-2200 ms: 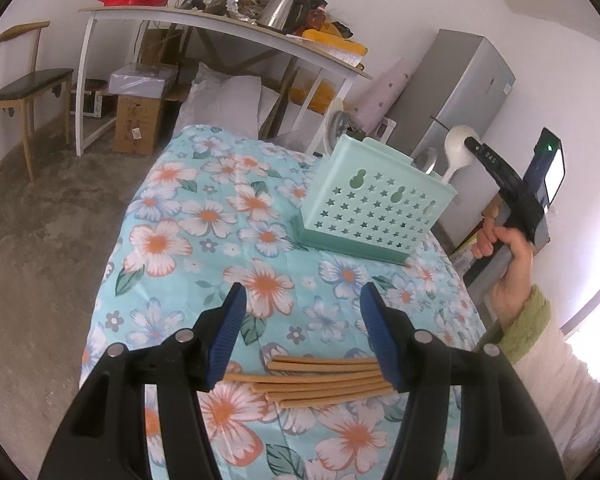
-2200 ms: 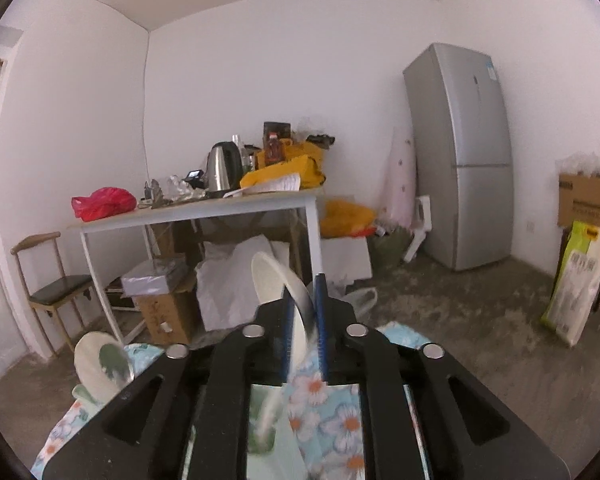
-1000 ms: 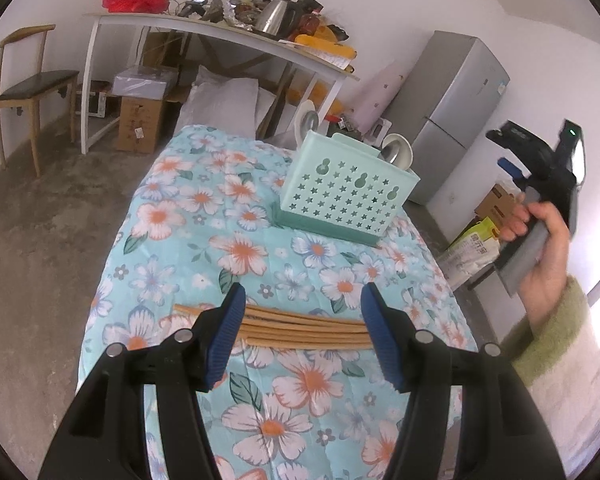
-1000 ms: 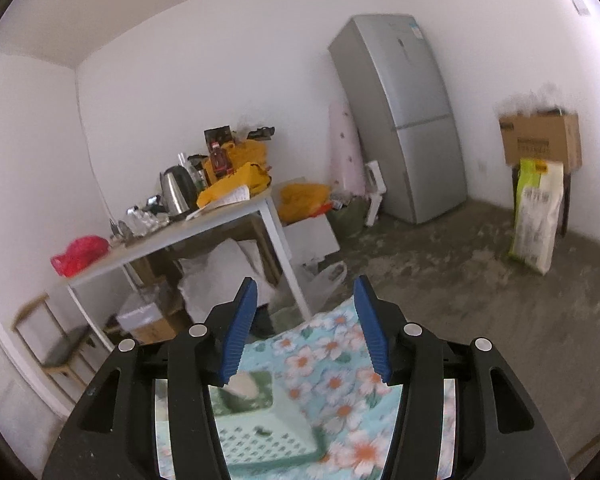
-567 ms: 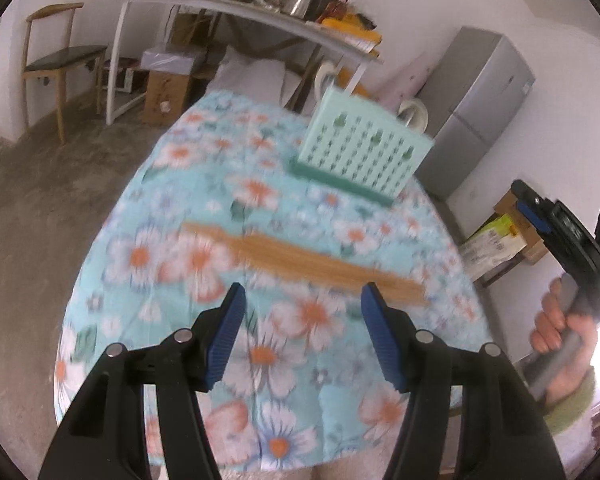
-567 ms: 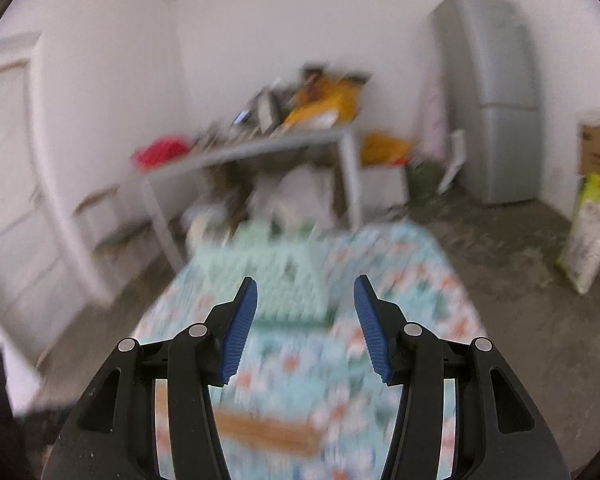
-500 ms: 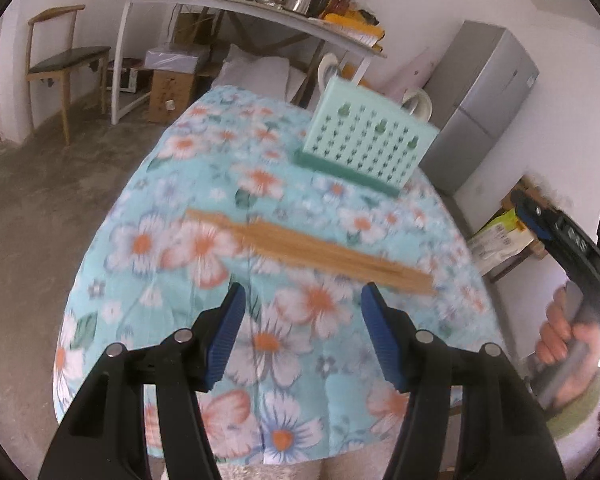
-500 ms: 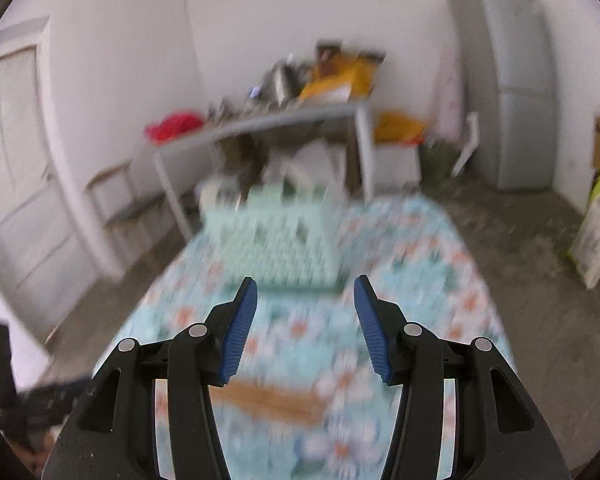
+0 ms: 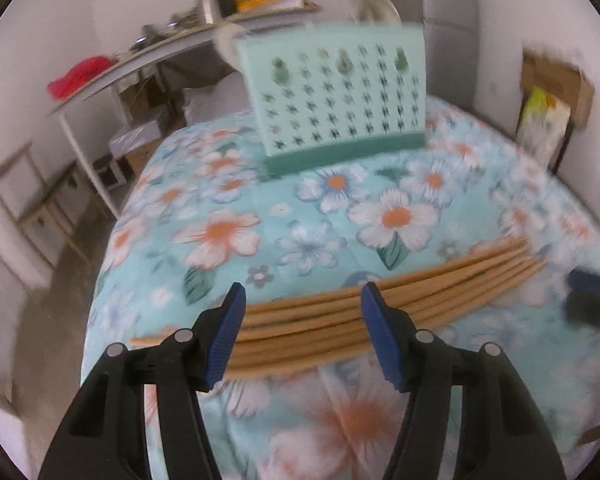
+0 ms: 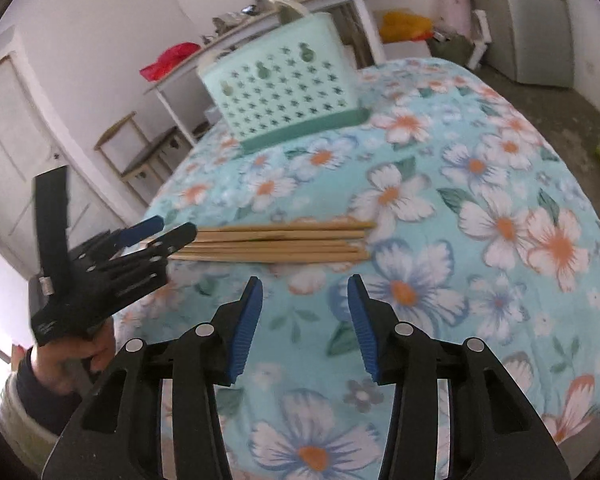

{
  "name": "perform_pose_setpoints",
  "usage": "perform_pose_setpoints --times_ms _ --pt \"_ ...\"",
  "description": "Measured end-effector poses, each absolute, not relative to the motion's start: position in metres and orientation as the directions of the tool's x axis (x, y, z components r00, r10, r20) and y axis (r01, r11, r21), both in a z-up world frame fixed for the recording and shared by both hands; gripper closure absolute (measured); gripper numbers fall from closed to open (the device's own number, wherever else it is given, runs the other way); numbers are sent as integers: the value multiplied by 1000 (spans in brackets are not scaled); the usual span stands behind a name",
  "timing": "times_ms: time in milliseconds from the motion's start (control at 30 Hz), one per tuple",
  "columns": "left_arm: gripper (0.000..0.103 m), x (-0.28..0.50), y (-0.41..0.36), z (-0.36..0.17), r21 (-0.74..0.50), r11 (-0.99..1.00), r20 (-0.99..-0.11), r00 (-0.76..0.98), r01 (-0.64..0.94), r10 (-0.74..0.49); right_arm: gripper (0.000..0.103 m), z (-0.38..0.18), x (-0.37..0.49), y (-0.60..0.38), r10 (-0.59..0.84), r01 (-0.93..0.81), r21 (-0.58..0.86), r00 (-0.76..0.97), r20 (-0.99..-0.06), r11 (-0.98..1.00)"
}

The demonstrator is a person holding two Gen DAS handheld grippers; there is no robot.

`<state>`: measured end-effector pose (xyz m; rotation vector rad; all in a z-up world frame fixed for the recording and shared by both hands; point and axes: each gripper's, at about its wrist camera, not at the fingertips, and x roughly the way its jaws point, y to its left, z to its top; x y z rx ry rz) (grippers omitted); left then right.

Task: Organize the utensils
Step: 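Grasp one wooden chopstick with the left tool while the right tool approaches the chopsticks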

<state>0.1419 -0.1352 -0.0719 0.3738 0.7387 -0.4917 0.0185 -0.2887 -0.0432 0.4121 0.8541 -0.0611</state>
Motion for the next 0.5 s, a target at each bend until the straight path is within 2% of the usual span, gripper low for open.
perform_pose_setpoints --times_ms 167,300,367,500 --pt "46 129 -135 -76 212 801 -697 661 560 -278 66 -34 49 -291 72 187 275 691 -719 943" --pt "46 108 -127 -78 223 789 -678 673 572 -297 67 -48 72 -276 74 127 207 656 -751 970" --pt "46 102 -121 -78 193 796 -682 662 574 -312 68 -62 69 -266 51 114 153 617 -786 982" --pt "45 98 -111 -81 120 809 -691 634 576 -349 68 -63 49 -252 16 88 94 643 -766 992"
